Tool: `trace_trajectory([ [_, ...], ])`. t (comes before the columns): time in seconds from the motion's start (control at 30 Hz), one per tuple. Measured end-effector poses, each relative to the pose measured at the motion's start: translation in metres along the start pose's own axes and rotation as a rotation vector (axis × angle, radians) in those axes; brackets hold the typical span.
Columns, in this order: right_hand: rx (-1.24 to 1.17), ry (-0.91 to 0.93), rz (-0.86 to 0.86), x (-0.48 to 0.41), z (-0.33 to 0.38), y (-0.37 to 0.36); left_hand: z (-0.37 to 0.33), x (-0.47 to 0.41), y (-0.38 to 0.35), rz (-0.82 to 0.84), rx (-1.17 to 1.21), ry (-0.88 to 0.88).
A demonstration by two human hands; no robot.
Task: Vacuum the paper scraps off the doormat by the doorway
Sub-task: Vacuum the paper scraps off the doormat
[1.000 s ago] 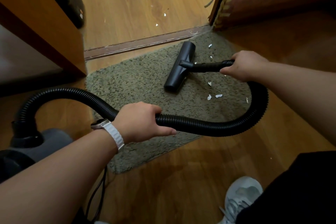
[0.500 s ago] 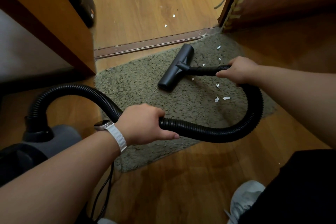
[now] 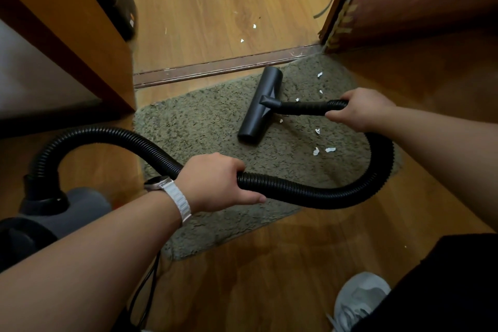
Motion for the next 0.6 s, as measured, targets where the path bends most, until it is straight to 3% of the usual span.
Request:
trace_trajectory([
  [0.27,0.038,-0.01,-0.024,-0.008,-0.01,-0.005,-0.002,-0.008,0.0,-0.011,-0.007,0.014],
  [0.6,0.139,0.104,0.0,-0.007,0.012,-0.003,0.001,-0.009,-0.004,-0.039,-0.037,-0.016],
])
Point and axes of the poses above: each hand's wrist, its own x-axis away from the middle knuckle, its own y-axis out of the back of the hand, z = x × y, the point moved 5 cm from there along -x, towards the middle knuckle
